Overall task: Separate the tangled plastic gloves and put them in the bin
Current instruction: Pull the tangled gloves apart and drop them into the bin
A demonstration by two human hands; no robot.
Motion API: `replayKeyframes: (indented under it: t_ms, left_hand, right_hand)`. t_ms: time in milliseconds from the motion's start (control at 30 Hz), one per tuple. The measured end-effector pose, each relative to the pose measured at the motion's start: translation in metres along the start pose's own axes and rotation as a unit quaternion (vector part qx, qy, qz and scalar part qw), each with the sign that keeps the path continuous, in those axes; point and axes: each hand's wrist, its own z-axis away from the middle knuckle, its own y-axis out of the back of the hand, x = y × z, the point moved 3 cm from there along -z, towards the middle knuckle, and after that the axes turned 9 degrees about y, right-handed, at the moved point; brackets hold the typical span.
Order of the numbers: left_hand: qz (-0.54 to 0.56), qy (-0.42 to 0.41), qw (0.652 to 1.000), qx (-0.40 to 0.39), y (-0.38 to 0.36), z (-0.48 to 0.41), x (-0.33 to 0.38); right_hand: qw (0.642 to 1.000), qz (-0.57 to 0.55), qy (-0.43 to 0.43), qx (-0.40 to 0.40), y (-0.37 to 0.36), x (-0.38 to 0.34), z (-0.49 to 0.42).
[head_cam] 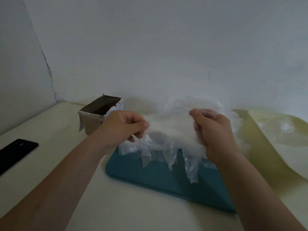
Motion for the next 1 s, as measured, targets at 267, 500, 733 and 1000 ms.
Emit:
replayKeyframes:
  t_ms: [267, 500, 733, 1000]
  left_hand:
    - [-0.342, 0.041, 0.934, 0.095, 0.001, -0.006, -0.012]
    - [-0.322, 0.021, 0.945, 0.045, -0.009, -0.008, -0.022]
    - [-0.243, -0.165, 0.946, 0.136, 0.001, 0.007, 0.021]
    - [-0.258, -0.248, 0.927, 0.110, -0.022, 0.023, 0.033]
  right_hand:
    - [0.983, 0.040, 0.020, -0.180, -0.006, -0.011, 0.012]
    - [0.934, 0.110, 0.035, -0.338, -0.013, -0.014, 0.024]
    - [0.932, 0.142, 0.140, -0.301, -0.016, -0.030, 0.025]
    - [0.906, 0.157, 0.184, -0.346, -0.019, -0.044, 0.033]
